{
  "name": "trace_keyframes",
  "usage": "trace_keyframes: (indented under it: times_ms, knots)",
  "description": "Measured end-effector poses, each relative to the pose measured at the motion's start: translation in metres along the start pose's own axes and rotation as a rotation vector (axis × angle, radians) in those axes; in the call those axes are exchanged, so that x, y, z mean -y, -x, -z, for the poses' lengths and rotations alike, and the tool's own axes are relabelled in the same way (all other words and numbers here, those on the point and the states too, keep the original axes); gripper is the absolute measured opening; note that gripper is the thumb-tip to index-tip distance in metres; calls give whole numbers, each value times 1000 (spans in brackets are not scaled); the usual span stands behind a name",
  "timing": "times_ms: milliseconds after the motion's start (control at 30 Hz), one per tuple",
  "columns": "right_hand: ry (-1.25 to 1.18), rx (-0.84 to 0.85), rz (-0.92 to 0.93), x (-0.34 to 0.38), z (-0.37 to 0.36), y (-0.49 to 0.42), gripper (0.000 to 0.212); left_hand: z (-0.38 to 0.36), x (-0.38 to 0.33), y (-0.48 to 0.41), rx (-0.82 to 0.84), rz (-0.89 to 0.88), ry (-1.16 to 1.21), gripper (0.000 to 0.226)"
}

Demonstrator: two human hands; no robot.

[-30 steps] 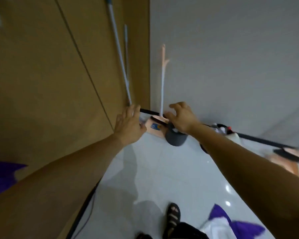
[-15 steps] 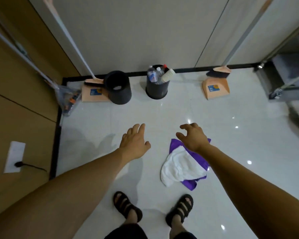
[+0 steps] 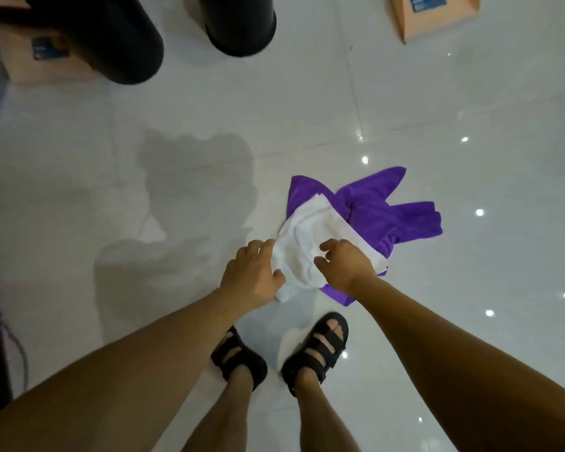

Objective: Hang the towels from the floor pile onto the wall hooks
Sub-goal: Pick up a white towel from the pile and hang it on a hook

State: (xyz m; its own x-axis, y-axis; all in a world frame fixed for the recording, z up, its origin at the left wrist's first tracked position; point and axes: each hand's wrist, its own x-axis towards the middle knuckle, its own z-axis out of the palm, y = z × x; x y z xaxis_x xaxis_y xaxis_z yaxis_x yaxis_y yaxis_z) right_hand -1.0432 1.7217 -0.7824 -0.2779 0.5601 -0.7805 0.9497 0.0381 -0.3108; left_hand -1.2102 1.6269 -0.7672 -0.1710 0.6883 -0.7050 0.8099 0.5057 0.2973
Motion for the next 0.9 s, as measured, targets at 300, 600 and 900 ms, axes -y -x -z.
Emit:
trace_keyframes:
  times_ms: [300,600,900]
  knots:
    - [94,-37,-54,-76,-160,-152,35,-144,55,-129,44,41,49,52]
    - [291,-296,84,-69,-188,-168,20,-167,88,-136,38,41,114,60]
    - [-422,-190,390,36,-52,-16,16,-4,43,-43,-86,-451,246,77]
